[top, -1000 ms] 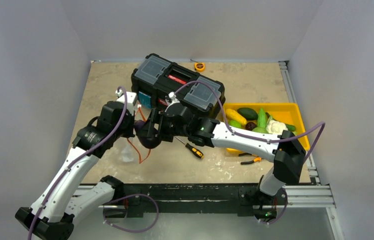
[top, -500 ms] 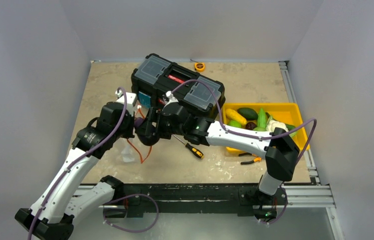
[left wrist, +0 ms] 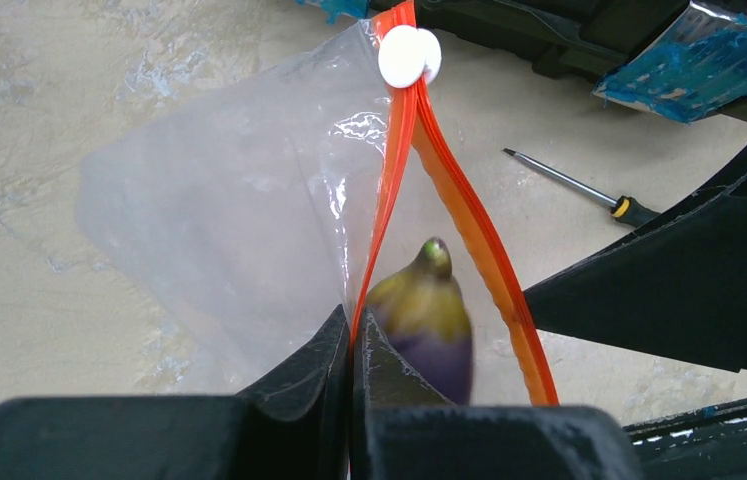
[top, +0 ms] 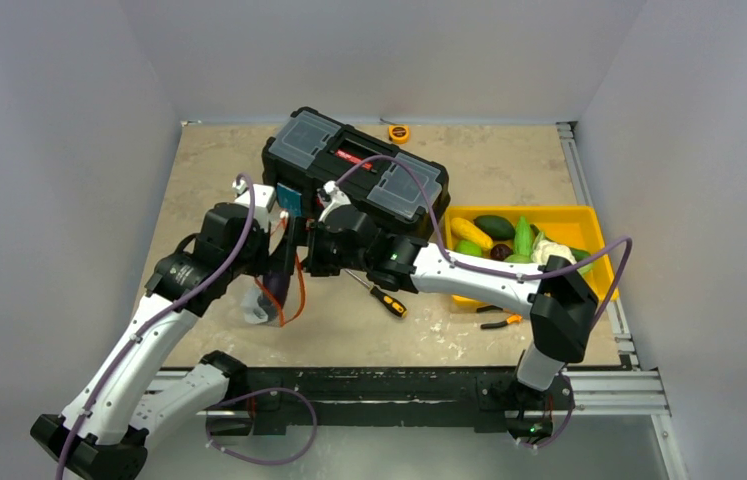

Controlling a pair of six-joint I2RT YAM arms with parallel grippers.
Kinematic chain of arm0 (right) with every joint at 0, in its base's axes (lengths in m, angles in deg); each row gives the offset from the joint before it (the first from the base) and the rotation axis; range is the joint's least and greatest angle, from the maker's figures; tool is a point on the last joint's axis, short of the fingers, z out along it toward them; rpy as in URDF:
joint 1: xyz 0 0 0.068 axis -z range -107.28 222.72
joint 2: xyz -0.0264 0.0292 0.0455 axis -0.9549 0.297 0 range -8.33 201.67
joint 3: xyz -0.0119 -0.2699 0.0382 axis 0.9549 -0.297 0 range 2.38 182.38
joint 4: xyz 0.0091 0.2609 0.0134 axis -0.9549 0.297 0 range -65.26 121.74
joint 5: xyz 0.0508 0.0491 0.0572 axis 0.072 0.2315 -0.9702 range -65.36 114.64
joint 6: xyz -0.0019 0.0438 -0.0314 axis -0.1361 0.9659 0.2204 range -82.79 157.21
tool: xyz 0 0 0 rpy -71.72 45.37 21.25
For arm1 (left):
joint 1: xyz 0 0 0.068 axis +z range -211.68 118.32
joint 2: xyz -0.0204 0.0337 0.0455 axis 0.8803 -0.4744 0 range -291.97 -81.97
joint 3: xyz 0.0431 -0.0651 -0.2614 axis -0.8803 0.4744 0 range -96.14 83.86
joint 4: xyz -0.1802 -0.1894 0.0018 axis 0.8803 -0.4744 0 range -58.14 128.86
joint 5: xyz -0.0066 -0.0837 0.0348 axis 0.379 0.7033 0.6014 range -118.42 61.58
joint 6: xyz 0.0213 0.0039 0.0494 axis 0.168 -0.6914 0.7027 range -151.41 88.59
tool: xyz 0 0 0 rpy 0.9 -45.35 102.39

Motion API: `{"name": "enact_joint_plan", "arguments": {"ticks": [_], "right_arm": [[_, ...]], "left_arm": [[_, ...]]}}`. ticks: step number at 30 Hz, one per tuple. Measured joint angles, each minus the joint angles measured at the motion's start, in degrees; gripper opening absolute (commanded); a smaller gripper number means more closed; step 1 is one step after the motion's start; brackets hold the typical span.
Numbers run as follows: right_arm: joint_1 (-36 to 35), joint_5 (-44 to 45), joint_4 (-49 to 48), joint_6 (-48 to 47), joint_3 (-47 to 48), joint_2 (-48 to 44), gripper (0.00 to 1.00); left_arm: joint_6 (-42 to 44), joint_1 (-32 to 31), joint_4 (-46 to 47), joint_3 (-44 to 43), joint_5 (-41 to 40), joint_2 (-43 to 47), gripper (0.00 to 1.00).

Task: Place the food in the zip-top bag and seal the zipper

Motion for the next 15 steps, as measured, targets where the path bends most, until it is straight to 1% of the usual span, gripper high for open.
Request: {"name": "enact_joint_plan", "arguments": {"ticks": [4, 8, 12, 15], "right_arm": [[-0.02, -0.07, -0.66, -0.79, -0.20, -0.17, 0.95], [-0.09, 0.02, -0.96, -2.05, -1.31, -1.05, 0.84], [-0.31, 0.11, -0.07, -5.38, -1.81, -1.68, 0.78], [-0.72, 0.74, 1.14, -8.50, -2.03, -1.81, 0.67]], "left_arm": [[0.00, 0.00, 0.02, 0.00, 0.00, -0.04, 0.00], [0.00, 0.00, 0.04, 0.00, 0.00, -0.04, 0.00], [0.00, 0.00, 0.04, 0.00, 0.00, -0.04, 0.00], [0.00, -0.02, 0.04, 0.00, -0.02, -0.02, 0.00]]}}
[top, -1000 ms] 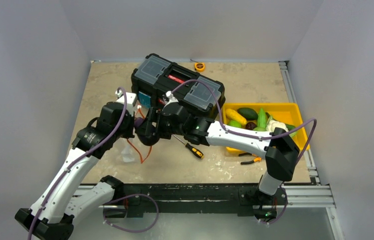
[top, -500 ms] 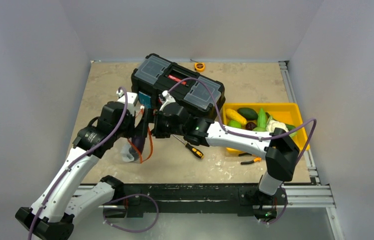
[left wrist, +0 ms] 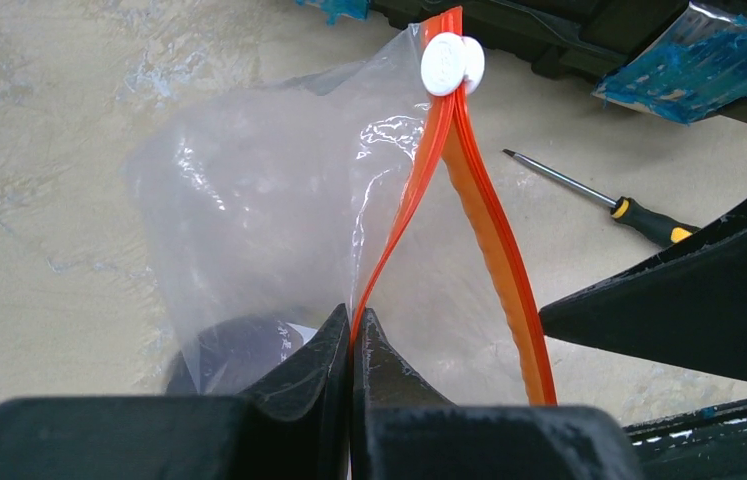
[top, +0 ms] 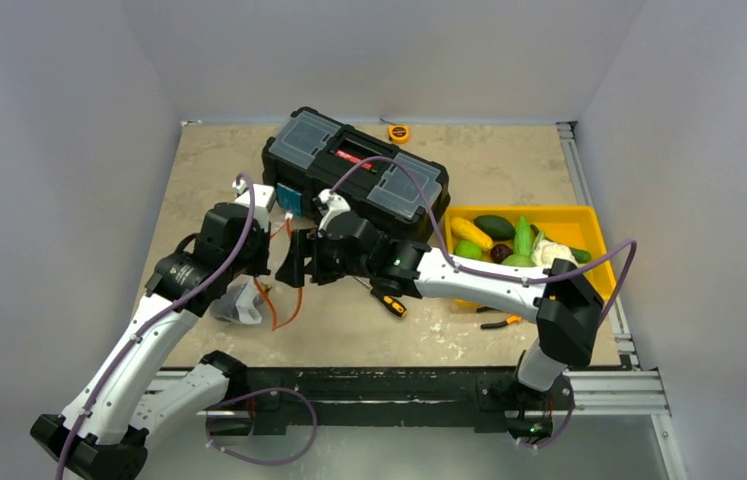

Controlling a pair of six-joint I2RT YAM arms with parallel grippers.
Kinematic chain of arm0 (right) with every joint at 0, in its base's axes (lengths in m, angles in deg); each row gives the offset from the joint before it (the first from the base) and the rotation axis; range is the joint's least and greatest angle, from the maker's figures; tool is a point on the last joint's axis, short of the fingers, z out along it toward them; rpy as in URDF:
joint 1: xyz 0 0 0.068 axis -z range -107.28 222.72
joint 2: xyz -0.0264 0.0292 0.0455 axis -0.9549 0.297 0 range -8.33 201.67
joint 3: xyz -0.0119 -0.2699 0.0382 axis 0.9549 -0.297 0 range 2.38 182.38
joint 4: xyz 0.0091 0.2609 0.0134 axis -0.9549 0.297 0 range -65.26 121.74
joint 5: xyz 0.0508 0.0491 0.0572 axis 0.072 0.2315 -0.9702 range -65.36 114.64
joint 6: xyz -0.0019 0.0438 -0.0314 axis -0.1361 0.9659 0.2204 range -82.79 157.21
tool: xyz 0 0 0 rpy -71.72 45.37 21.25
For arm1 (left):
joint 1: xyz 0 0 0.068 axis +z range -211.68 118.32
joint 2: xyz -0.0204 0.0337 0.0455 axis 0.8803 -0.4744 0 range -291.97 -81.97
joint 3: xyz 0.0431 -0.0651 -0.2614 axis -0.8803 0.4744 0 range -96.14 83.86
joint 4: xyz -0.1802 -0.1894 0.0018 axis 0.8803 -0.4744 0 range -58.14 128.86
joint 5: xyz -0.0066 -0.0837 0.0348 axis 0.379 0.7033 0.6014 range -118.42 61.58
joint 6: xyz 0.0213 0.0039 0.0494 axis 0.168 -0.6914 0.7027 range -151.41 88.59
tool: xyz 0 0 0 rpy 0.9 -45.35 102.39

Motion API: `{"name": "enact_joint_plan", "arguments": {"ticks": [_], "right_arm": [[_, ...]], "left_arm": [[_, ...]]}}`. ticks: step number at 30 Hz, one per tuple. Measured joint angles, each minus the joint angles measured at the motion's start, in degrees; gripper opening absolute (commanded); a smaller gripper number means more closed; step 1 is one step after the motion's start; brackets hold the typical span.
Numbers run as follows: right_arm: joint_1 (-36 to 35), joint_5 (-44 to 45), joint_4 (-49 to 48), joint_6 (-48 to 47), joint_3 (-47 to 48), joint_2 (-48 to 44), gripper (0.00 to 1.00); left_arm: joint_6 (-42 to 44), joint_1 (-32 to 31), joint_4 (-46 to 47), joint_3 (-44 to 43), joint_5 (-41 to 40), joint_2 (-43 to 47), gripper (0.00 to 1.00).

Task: Place the food in the zip-top bag and seal the zipper

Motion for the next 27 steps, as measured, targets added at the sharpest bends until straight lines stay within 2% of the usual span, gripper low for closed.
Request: {"name": "enact_joint_plan", "arguments": {"ticks": [7, 10, 11, 13, 14, 16, 23, 27], "right_arm": [[-2.75, 3.58, 3.06, -5.90, -0.39, 0.00, 0.45], [-3.78, 5.51, 3.89, -7.72, -0.39, 0.02, 0.29], [-4.04, 6.12, 4.00, -8.28, -0.39, 0.02, 0.19], [-4.20, 6.69, 4.15, -9.51, -0.28, 0.04, 0.12], [-4.22, 6.91, 4.37, -9.68, 0.07, 0.15, 0.12], [-4.22, 7.50, 5.01, -10.51, 1.70, 0.85, 0.19], [-4.20, 10.60, 6.71, -13.99, 5.51, 0.96, 0.57], [-4.22, 14.49, 7.72, -17.42, 2.80, -4.44, 0.60]], "left_arm": [[0.00, 0.00, 0.00, 0.00, -0.22, 0.33, 0.00], [-0.02, 0.00, -0.02, 0.00, -0.96, 0.94, 0.00], [-0.02, 0.02, -0.02, 0.00, -1.51, 1.25, 0.00], [-0.04, 0.00, -0.04, 0.00, -2.62, 2.08, 0.00], [-0.07, 0.02, -0.04, 0.02, -3.28, 2.73, 0.00], [-0.09, 0.02, 0.44, 0.44, -4.22, 4.63, 0.00], [-0.17, 0.02, 0.83, 0.94, -5.29, 4.92, 0.00], [-0.22, 0.02, 0.79, 0.94, -5.42, 3.06, 0.00]]}}
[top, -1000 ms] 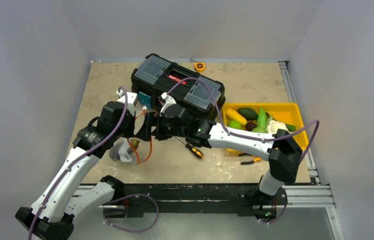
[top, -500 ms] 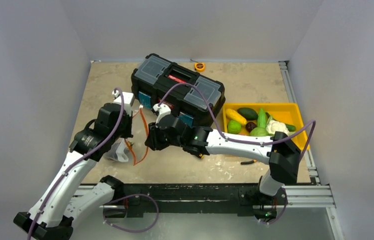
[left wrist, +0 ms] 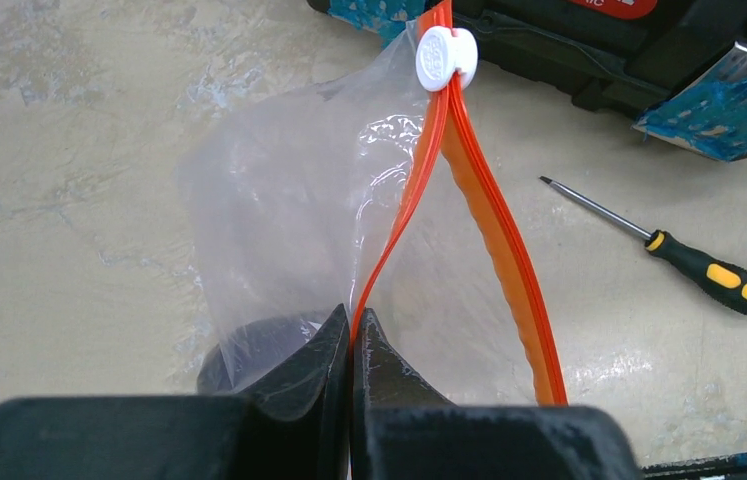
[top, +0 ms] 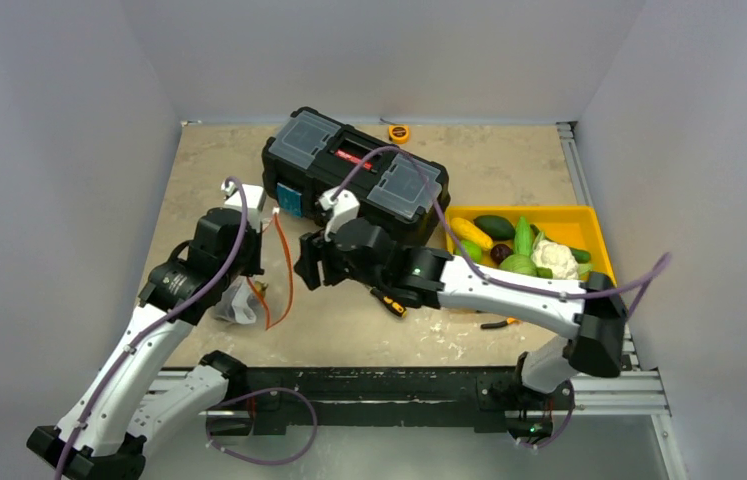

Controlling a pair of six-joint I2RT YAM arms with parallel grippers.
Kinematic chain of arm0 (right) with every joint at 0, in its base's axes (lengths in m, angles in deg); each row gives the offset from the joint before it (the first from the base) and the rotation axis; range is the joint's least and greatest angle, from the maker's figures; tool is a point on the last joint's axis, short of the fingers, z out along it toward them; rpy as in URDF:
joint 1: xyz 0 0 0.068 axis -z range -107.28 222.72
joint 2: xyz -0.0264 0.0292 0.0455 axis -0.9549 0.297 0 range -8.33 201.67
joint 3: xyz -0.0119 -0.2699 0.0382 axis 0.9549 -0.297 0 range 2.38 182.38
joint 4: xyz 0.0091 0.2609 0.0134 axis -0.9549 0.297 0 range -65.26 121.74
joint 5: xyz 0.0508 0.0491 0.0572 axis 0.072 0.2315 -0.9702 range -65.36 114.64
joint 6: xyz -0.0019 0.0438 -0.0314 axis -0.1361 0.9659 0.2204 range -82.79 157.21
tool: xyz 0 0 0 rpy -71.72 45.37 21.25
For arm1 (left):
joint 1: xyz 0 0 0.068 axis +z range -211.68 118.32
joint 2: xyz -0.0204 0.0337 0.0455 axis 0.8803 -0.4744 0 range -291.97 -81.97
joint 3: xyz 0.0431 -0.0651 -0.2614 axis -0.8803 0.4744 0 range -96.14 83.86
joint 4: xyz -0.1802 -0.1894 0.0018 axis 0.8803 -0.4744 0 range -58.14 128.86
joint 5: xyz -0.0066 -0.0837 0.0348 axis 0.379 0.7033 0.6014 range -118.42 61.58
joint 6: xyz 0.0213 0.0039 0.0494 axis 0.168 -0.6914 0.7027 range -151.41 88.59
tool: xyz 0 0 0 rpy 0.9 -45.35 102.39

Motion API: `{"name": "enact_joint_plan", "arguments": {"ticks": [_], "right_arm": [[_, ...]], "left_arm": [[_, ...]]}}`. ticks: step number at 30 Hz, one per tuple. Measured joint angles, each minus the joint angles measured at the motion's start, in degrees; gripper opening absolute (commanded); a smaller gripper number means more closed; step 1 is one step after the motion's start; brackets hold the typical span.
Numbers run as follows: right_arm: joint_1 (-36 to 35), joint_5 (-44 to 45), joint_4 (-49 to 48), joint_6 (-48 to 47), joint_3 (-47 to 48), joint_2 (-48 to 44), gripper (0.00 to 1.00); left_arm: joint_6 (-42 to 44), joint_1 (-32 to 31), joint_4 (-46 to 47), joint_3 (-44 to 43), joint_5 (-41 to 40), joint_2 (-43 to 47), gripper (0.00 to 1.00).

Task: Place the food in the zip-top bag and seal the zipper

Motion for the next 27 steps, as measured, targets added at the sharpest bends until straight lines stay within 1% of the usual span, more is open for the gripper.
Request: {"name": "enact_joint_plan", "arguments": {"ticks": [5, 9, 11, 13, 15, 17, 19, 20, 21, 23, 27], "right_arm": [[0.02, 8.04, 0.44, -2.95, -7.82, -13.70, 0.59], [0.44, 19.67, 1.77, -3.50, -13.94, -23.87, 0.56], [1.68, 25.14, 4.15, -2.60, -16.57, -27.41, 0.53], [5.20, 28.22, 7.13, -0.39, -19.45, -30.56, 0.52], [13.86, 27.23, 9.11, 1.86, -23.71, -34.36, 0.51], [25.88, 24.13, 10.82, 3.65, -28.46, -38.03, 0.50], [35.52, 21.11, 12.59, 5.18, -31.80, -40.00, 0.50], [39.21, 19.28, 13.53, 5.84, -33.03, -40.22, 0.50], [41.92, 17.20, 14.40, 6.56, -33.86, -39.82, 0.50], [44.92, 13.57, 15.61, 7.67, -34.64, -37.40, 0.51], [46.03, 7.45, 16.55, 9.53, -35.54, -30.58, 0.52]], "left_arm": [[0.00, -0.02, 0.00, 0.00, 0.02, 0.15, 0.00], [0.04, -0.02, 0.00, 0.00, 0.31, -0.02, 0.00], [0.07, 0.00, 0.00, 0.00, 0.61, -0.09, 0.00], [0.07, 0.00, 0.00, 0.00, 0.90, -0.11, 0.00], [0.13, 0.00, 0.00, 0.00, 0.98, -0.11, 0.00], [0.20, 0.00, 0.00, 0.00, 1.11, -0.13, 0.00], [0.22, 0.00, 0.00, 0.00, 1.14, -0.13, 0.00], [0.20, -0.02, 0.00, 0.00, 1.14, -0.13, 0.00], [0.20, -0.02, 0.00, 0.00, 1.11, -0.13, 0.00], [0.20, 0.00, 0.00, 0.00, 1.09, -0.15, 0.00], [0.20, 0.00, 0.00, 0.00, 1.05, -0.20, 0.00]]}}
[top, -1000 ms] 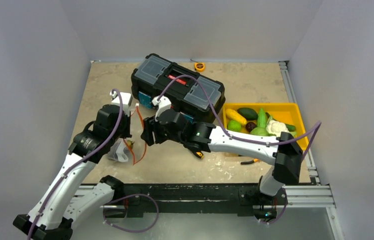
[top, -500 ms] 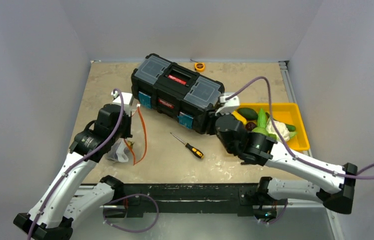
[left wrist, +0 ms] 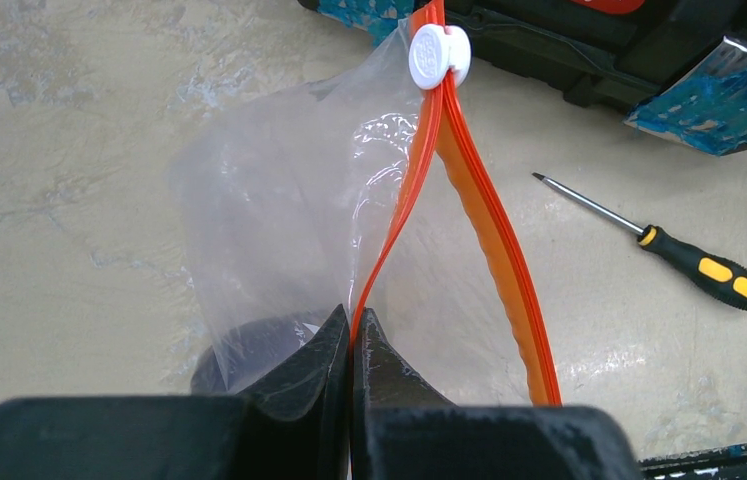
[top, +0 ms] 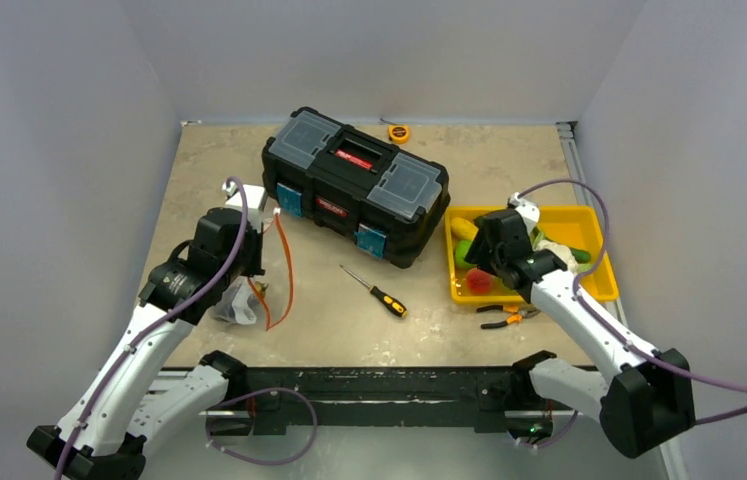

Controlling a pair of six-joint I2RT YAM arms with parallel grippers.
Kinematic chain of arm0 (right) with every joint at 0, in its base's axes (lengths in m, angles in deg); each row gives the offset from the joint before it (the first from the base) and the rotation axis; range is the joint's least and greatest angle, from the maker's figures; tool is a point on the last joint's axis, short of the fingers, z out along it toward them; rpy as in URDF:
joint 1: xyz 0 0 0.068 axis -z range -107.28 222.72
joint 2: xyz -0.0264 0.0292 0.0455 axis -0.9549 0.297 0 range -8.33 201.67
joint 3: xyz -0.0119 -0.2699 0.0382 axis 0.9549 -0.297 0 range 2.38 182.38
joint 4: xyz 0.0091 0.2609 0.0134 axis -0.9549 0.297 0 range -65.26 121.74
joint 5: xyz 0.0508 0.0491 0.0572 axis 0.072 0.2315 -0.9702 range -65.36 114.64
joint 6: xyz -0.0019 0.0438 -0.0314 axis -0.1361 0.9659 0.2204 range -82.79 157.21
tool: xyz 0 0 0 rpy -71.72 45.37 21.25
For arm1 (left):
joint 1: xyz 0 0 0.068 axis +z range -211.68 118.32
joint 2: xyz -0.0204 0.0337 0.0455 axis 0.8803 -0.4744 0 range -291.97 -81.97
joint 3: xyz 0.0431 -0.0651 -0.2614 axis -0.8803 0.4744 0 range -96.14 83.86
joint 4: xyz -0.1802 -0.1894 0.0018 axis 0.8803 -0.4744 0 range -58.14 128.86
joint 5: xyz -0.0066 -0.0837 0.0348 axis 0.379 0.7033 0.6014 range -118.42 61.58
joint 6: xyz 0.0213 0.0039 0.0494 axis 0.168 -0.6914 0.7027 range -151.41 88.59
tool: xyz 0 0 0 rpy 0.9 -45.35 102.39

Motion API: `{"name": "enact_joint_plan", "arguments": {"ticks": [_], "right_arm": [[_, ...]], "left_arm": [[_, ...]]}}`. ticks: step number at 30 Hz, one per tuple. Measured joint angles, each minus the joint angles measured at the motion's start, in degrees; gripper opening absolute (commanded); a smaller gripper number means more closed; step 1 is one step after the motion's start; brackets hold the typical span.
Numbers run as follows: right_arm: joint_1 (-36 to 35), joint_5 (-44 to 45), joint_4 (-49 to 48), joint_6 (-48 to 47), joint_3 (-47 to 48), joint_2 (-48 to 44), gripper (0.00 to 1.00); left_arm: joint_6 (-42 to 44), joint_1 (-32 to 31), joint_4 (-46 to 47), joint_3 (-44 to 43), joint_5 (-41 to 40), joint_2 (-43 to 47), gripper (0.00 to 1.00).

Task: Place the food in the zip-top bag and seal the zipper

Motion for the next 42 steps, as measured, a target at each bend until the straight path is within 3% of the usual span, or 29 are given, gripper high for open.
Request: {"name": "enact_joint_plan", "arguments": {"ticks": [5, 22, 31, 42], "right_arm": [[0.00, -3.82, 0.79, 0.61, -1.90, 3.56, 0.57], [0.26, -0.42, -0.76, 0.57, -1.95, 6.05, 0.67], [0.26, -0.68, 3.13, 0.63, -1.95, 3.87, 0.65], [0.26, -2.58, 2.56, 1.46, -2.19, 8.57, 0.62]], "left_arm": [[0.00, -0.02, 0.00, 0.00, -0.20, -0.02, 0.00], [0.00, -0.02, 0.00, 0.00, -0.20, -0.22, 0.00], [0.00, -0.02, 0.00, 0.00, -0.17, -0.22, 0.00], [0.00, -0.02, 0.00, 0.00, -0.17, -0.35, 0.00]]}}
